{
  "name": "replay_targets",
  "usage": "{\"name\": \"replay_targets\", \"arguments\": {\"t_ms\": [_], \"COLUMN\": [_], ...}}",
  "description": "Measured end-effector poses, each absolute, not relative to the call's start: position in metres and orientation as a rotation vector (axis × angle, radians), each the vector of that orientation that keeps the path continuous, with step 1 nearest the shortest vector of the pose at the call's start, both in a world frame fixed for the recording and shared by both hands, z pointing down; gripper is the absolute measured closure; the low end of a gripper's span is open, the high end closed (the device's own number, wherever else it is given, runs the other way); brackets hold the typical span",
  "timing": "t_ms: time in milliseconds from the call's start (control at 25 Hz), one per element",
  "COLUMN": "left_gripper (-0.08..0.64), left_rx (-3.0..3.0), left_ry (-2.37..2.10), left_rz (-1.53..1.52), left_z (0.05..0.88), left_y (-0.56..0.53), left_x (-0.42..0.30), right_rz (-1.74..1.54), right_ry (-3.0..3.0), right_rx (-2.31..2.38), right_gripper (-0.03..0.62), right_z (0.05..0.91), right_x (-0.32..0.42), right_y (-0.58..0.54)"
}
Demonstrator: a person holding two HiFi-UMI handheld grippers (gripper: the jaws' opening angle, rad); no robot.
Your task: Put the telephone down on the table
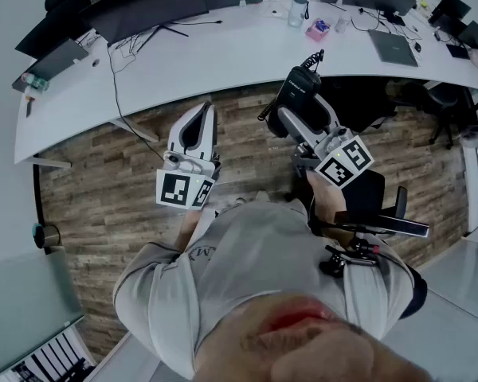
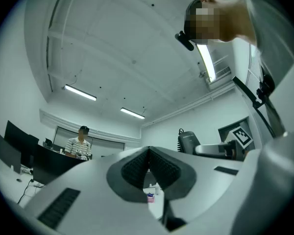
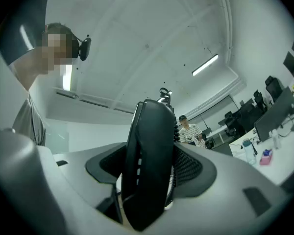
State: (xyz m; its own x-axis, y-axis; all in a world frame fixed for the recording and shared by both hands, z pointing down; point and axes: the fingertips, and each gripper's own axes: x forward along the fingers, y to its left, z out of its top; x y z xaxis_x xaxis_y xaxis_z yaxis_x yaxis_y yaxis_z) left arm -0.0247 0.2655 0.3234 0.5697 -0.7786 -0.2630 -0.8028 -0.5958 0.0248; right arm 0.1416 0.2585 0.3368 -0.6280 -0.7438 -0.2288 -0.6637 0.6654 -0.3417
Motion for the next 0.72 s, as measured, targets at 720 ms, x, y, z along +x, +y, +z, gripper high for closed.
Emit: {"name": "replay_targets", "arguments": {"t_ms": [720], "left_gripper": [0.551], "left_rx": [-2.685], "left_ry": [1.43], "left_rz": [0.324], "left_z": [0.332], "left_y": [0.272], "left_x": [0.001], "right_rz": [-0.359], "right_ry": [2.551], "right_rx": [-0.999], "right_gripper": [0.291], "right_z": [0.343], "right_x": [0.154], "right_y": [0.255]}}
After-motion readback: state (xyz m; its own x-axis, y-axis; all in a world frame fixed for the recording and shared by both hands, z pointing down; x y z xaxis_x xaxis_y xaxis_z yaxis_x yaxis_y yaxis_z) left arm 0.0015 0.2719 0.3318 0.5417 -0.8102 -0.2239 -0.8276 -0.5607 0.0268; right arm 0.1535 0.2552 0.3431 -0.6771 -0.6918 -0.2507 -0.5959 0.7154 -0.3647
